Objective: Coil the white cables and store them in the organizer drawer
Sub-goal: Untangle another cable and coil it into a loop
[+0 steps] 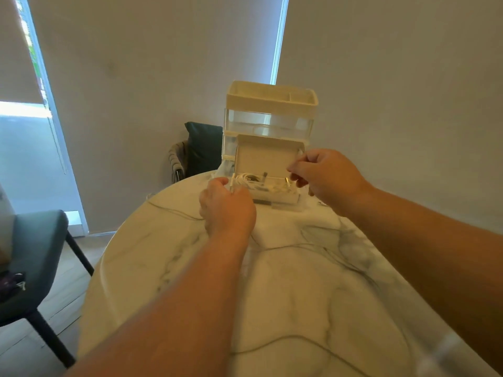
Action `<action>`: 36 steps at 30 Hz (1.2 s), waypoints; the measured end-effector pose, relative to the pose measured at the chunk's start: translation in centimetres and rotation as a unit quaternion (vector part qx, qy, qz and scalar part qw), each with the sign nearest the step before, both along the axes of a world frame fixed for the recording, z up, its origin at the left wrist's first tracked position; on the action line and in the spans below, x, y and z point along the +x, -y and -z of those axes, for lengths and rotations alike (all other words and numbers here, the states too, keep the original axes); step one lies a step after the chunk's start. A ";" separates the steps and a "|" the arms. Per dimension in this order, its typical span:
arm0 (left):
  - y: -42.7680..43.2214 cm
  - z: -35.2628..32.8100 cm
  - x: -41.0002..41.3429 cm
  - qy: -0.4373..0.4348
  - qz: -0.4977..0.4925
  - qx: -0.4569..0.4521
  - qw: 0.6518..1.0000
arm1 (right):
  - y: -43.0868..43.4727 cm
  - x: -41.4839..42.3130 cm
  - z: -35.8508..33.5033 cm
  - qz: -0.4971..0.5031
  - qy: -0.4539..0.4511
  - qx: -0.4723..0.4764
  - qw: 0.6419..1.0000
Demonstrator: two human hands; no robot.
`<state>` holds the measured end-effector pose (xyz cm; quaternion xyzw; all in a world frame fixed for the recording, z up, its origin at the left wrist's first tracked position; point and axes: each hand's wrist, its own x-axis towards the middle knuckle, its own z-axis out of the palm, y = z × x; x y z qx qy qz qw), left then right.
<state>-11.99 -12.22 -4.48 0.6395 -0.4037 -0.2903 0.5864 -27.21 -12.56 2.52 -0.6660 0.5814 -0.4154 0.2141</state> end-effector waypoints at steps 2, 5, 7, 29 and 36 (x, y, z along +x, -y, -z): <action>-0.4 -0.2 0.0 0.037 -0.026 -0.010 0.999 | -3.6 -1.0 -0.1 -0.022 0.027 0.018 0.999; -1.5 -0.7 -0.2 0.076 -0.020 -0.080 0.994 | -8.4 -3.3 0.3 -0.005 0.048 0.018 0.999; -2.5 -1.3 -0.7 0.068 0.047 -0.132 0.988 | -10.8 -5.1 1.5 0.015 0.104 0.014 0.994; -8.5 -2.7 -4.7 0.408 0.577 0.204 0.678 | -10.3 -10.3 5.9 -0.056 -0.267 0.148 0.950; -8.5 -2.8 -4.8 0.482 0.567 0.193 0.639 | -9.5 -10.9 6.7 -0.032 -0.213 0.129 0.968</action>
